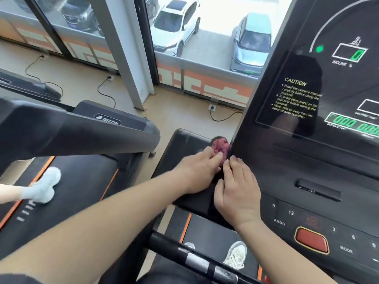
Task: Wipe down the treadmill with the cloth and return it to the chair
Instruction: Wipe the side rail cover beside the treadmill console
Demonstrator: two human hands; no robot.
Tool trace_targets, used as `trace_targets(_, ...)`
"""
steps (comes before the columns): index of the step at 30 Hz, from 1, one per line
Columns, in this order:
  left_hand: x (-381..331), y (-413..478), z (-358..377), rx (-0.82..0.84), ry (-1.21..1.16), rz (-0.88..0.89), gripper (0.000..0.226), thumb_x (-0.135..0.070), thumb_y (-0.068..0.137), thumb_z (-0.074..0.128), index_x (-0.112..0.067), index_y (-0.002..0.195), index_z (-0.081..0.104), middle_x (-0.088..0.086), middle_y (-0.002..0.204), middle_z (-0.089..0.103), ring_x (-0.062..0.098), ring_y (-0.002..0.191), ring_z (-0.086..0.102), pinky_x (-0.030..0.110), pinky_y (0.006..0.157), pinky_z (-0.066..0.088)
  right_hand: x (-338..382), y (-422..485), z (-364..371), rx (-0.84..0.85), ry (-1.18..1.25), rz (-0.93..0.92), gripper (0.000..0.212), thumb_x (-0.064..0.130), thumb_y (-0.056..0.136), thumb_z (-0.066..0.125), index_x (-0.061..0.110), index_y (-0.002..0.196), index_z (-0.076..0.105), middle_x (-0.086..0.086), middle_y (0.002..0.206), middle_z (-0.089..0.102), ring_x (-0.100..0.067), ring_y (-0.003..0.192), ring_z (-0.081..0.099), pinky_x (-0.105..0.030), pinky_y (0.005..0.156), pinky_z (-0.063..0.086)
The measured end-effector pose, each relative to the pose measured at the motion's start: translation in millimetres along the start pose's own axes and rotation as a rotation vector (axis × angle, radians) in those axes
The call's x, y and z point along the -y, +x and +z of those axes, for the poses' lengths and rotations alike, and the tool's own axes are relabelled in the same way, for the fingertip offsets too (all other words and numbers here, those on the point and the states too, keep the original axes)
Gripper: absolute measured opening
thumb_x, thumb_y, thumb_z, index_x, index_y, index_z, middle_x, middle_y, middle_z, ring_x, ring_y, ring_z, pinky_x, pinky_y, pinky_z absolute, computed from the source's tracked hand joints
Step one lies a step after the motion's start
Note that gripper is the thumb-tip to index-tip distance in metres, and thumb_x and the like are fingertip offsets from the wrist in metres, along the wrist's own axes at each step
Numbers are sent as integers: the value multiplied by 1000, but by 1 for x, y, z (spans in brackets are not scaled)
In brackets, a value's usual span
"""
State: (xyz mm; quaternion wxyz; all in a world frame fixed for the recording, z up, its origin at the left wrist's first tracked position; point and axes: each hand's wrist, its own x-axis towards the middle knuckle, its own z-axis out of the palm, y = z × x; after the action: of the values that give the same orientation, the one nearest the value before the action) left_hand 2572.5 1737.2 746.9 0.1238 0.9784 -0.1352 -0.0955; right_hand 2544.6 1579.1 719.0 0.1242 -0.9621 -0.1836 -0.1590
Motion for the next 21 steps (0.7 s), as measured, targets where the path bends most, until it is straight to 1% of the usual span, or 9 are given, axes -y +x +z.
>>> trace_targets(2,37,15,-16,13,175,-110,52,-38,109,33,-15,156,27,13,144,39,36,126,49,49,92,48,0,0,1,2,-12,-4,51,17,82,59,-5,129,62,-21,137,59,-39,128,52,-47,110,42)
trace_targets(4,60,26,-31,-7,214,-331,49,-37,109,34,-14,152,32,16,140,39,39,124,50,52,95,47,0,-1,1,-2,-12,11,50,19,85,61,-3,129,62,-20,137,58,-37,129,52,-47,110,42)
trace_targets(5,56,25,-31,-17,193,-380,47,-37,108,35,-15,149,34,16,138,40,39,122,51,51,94,47,1,-2,1,-1,-14,16,49,20,86,61,-3,129,62,-19,137,58,-37,129,52,-46,110,42)
trace_targets(7,26,9,-15,-18,117,-291,47,-37,106,37,-18,149,33,13,134,41,35,117,51,47,90,49,1,0,0,4,-24,7,49,21,87,62,-3,129,62,-19,137,58,-37,129,51,-46,110,42)
trace_targets(9,0,-22,6,51,41,-79,55,-36,105,39,-22,157,25,9,131,41,31,111,52,42,82,48,0,1,1,1,-24,0,47,21,88,60,-3,128,63,-20,137,59,-37,129,51,-47,110,42)
trace_targets(11,3,-29,18,51,38,-8,59,-33,106,39,-23,160,18,7,129,41,30,107,53,41,75,46,0,0,2,-7,-28,0,47,21,89,58,-4,128,63,-21,137,59,-38,129,51,-47,110,42)
trace_targets(15,5,-8,11,-15,147,-169,59,-28,104,41,-16,158,21,9,126,43,30,109,52,43,77,49,0,-1,3,-19,-22,-4,49,21,88,58,-5,129,63,-22,137,59,-39,129,52,-48,111,42)
trace_targets(17,-14,-12,13,-11,50,-265,58,-32,104,42,-18,157,24,9,124,43,30,109,52,42,75,48,0,-1,4,-11,-19,-3,50,22,88,58,-6,129,63,-22,137,59,-39,129,52,-48,111,42)
trace_targets(21,-3,-22,8,40,85,-172,53,-35,107,38,-21,156,24,9,127,46,30,114,52,41,74,45,2,-1,-1,46,-5,6,54,30,88,57,-4,129,63,-21,139,58,-38,131,51,-48,111,43)
